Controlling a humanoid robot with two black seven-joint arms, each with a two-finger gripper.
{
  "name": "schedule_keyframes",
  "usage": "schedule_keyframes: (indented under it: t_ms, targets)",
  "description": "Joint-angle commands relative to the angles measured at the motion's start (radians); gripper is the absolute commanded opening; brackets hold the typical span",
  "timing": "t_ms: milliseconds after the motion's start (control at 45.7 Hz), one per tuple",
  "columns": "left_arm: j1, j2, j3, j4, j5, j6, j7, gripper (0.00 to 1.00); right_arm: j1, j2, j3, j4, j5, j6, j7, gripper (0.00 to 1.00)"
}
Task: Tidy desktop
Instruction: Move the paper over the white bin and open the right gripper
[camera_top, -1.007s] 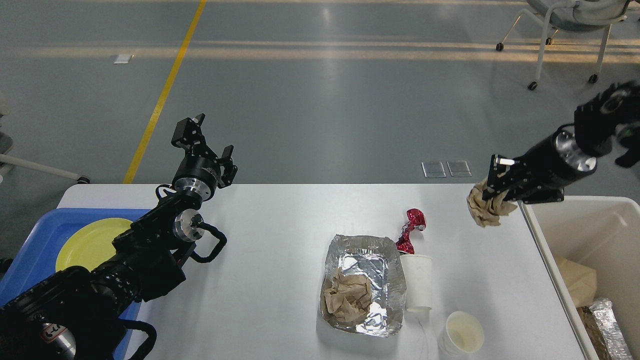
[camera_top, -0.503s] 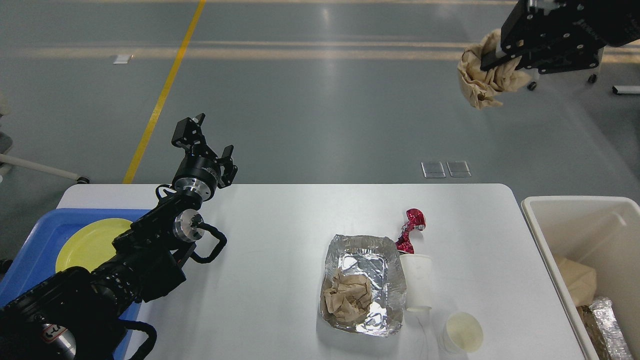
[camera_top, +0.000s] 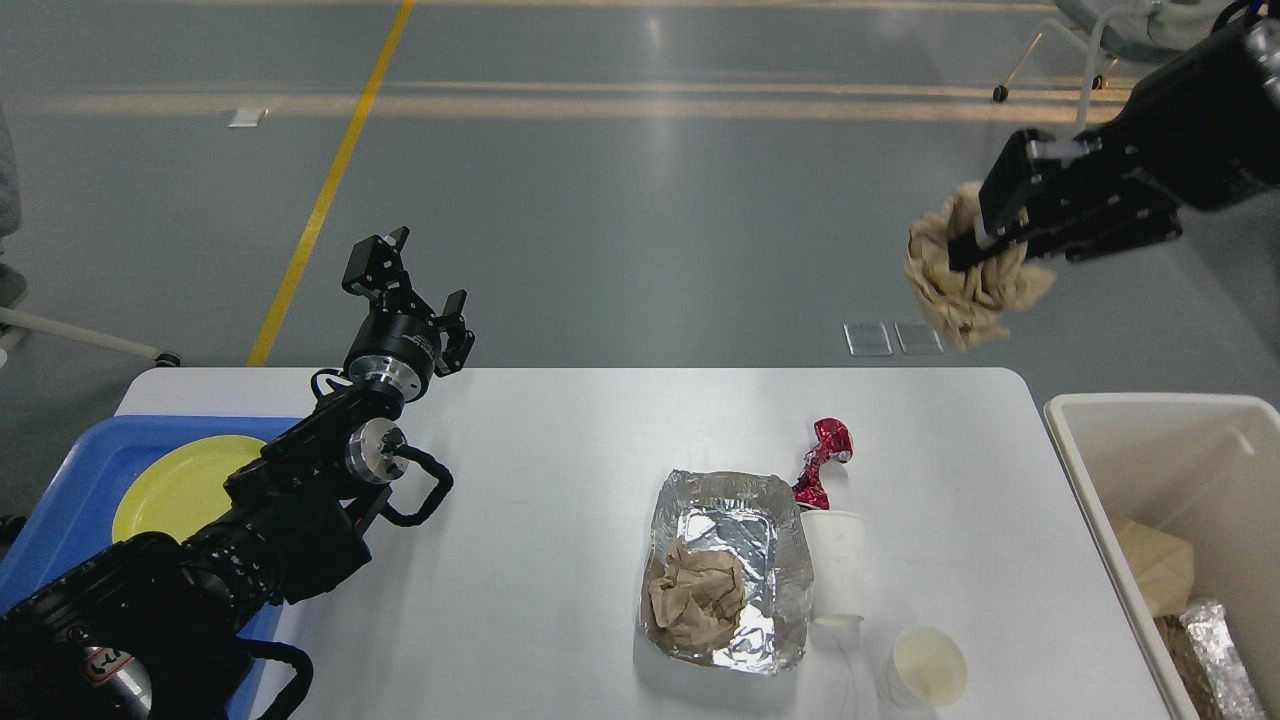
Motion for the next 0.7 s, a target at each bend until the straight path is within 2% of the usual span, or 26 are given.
schedule_keyframes:
  t_ms: [0, 306, 460, 613, 657, 678]
  targets:
    - [0.000, 0.000, 0.000, 0.000, 0.000, 0.000, 0.000, 1.00, -0.200, 0.014, -0.002, -0.105, -0.084, -0.029, -0.019, 0.00]
    - [0.000, 0.000, 0.000, 0.000, 0.000, 0.000, 0.000, 1.00, -0.634, 0.176, -0.017, -0.603, -0.158, -0.282, -0.013, 0.00]
    - [0.000, 0.000, 0.000, 0.000, 0.000, 0.000, 0.000, 1.00, -0.803, 0.242, -0.042, -0.712, -0.188, -0.401, -0.013, 0.00]
    - [0.000, 0.000, 0.000, 0.000, 0.000, 0.000, 0.000, 1.00, -0.890, 0.265, -0.183, -0.757, -0.202, -0.562, -0.013, 0.01]
    - [0.000, 0.000, 0.000, 0.000, 0.000, 0.002, 0.000, 1.00, -0.924, 0.308, -0.272, -0.810, -0.198, -0.632, -0.013, 0.50]
    - [0.000, 0.000, 0.000, 0.000, 0.000, 0.000, 0.000, 1.00, -0.943, 0.323, -0.299, -0.832, -0.196, -0.656, -0.013, 0.89]
